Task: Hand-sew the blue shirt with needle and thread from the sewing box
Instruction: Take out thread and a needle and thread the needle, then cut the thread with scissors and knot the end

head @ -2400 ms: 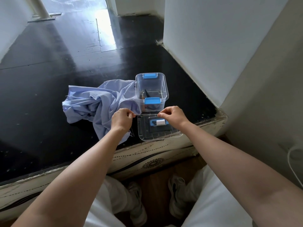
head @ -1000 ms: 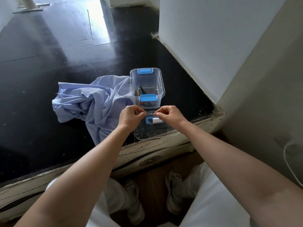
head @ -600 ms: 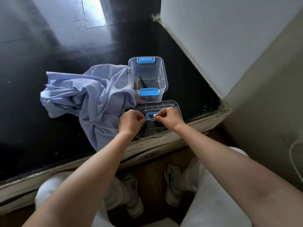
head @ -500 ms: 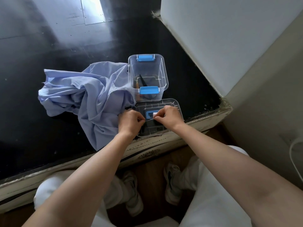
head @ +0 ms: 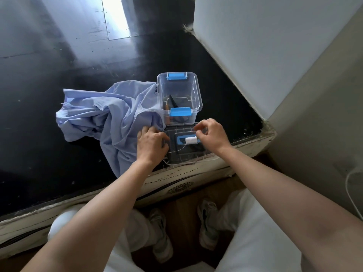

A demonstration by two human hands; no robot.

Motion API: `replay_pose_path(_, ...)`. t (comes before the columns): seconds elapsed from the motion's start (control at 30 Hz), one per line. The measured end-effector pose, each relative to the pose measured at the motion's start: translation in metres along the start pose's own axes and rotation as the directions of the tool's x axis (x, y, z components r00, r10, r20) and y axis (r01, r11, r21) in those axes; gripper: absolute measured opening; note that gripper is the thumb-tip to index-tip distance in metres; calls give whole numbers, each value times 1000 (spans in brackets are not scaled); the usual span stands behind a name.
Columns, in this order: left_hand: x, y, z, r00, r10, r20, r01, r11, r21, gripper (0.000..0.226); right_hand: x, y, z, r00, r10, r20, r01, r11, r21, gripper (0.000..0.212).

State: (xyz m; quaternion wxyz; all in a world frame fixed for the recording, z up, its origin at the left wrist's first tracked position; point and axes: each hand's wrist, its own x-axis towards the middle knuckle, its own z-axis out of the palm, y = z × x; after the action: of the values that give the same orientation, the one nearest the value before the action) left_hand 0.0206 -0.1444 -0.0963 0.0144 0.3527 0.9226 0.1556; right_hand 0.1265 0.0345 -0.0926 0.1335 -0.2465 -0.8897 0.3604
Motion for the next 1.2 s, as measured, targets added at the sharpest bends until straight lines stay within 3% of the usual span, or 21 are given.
replay_pose_path(0.1,7,1,-9,996,-2,-93,-1,999,-39,15,8,-7,-4,994,-40,-105,41,999,11,8)
replay_pose_path(0.27,11,6,-12,1000,28,-4,-28,998,-53,16,10,-9,2,987,27,160,-22,999,-35,10)
replay_pose_path(0.37,10,8,-9,999,43,-20,-45,996,-75,18,5,-1,6,997,23,69,-19,998,-57,8)
replay_pose_path(0.47,16,11,-14,989,20,-148,-45,985,-168,22,9,-2,-1,991,-77,-113,76,997,-9,11)
replay_pose_path(0.57,29,22,-25,979,-62,-194,1,955,-296,27,23,-11,-11,976,-177,-128,177,984,-15,45)
replay_pose_path(0.63,43,25,-27,974,-210,-89,158,902,-402,38,34,-17,-12,988,-152,34,154,985,-82,67)
replay_pose_path(0.7,60,23,-26,922,-384,53,362,803,-473,52,39,-20,-8,982,-73,175,99,984,-145,68)
replay_pose_path(0.77,74,18,-26,848,-483,218,501,599,-625,54,41,-19,-5,984,-59,170,83,987,-138,57)
replay_pose_path(0.83,83,19,-28,801,-463,379,564,371,-738,43,43,-16,-4,991,-77,113,89,991,-101,48)
replay_pose_path(0.9,88,20,-29,793,-421,440,575,279,-769,32,45,-12,-5,993,-93,73,99,992,-74,43)
replay_pose_path(1.1,88,28,-23,789,-437,433,561,224,-797,16,45,-5,-15,997,-64,47,65,998,-24,22)
replay_pose_path(1.2,87,33,-23,842,-405,356,491,304,-816,18,47,-10,-20,998,-38,-51,34,996,-87,18)
